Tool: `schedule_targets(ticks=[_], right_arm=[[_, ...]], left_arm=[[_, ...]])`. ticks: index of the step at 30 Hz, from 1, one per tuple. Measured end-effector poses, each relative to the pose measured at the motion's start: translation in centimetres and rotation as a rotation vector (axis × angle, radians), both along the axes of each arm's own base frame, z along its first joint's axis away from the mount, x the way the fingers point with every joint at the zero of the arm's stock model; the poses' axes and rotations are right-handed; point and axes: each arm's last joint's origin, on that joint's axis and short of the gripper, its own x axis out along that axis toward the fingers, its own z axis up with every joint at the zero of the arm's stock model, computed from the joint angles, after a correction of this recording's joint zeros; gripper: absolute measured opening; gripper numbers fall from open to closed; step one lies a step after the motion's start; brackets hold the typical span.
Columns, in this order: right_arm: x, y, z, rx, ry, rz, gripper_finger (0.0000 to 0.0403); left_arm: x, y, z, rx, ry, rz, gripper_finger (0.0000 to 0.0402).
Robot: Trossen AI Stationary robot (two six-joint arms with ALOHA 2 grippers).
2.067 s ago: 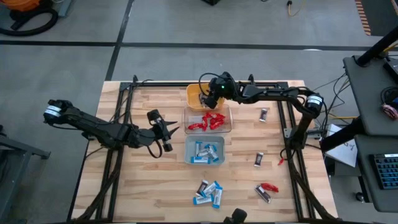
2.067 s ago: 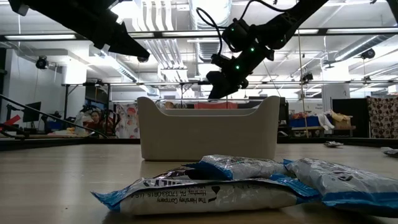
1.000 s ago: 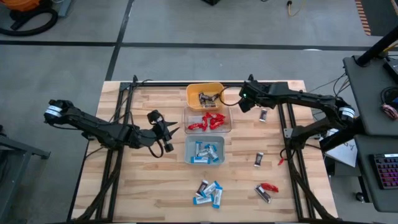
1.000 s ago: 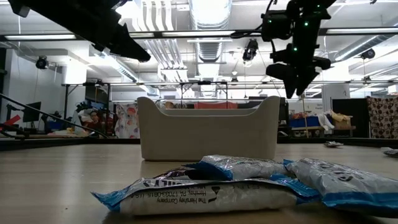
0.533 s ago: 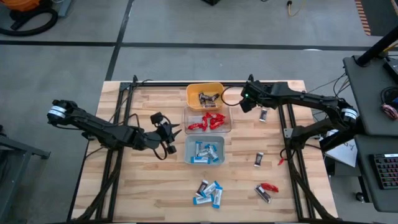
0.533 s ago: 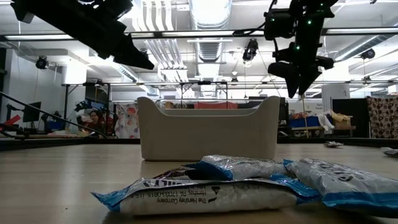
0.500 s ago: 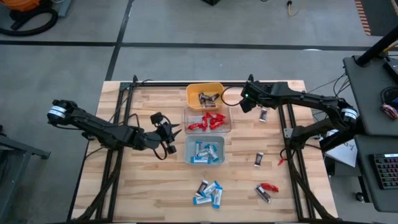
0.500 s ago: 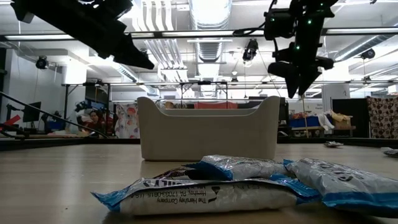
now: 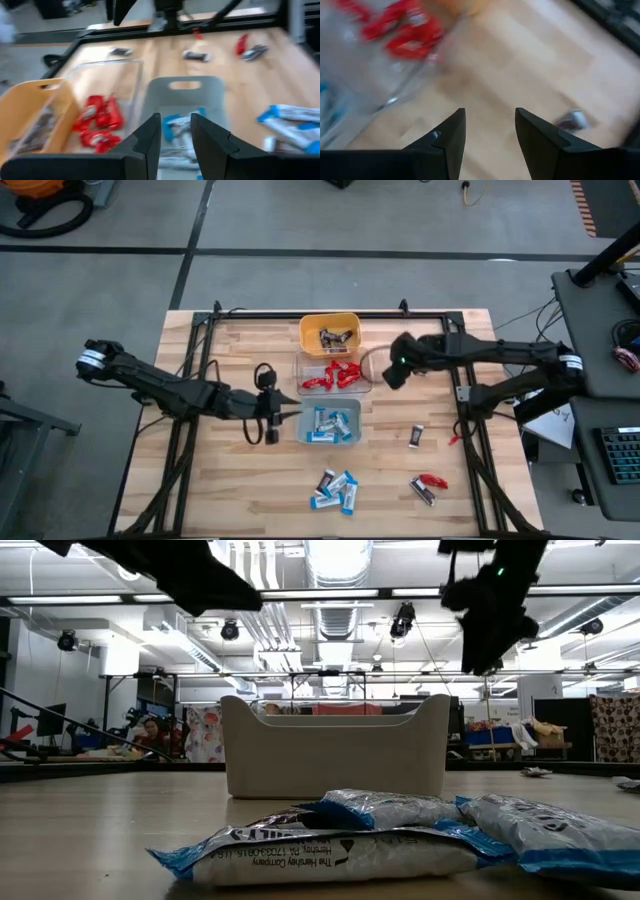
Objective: Organize candy in baskets
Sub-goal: Put the white chocolate bar into the gray bin
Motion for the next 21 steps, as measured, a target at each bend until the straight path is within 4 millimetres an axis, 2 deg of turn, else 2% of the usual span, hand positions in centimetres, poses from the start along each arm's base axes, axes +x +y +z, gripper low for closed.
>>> schedule_targets(ticks=[11,16,21], right_arm=[[-0.1,10.2,-0.2,0.063,-0.078,0.365,0.014],[-0.3,14.7,-0.8,0.098,-0.212,0.549,0.0134],[-0.4,18.1,-1.5,0.14,-0.355,0.671,0.0136]], left_arm=[[-1.0,-4.0,0.9,-0.064,-0.03,-0.142,0.0091],[-1.3,-5.8,1.1,-0.103,-0.068,-0.197,0.0091],[-0.8,-7.9,0.0,-0.112,-0.073,-0.252,0.0091]])
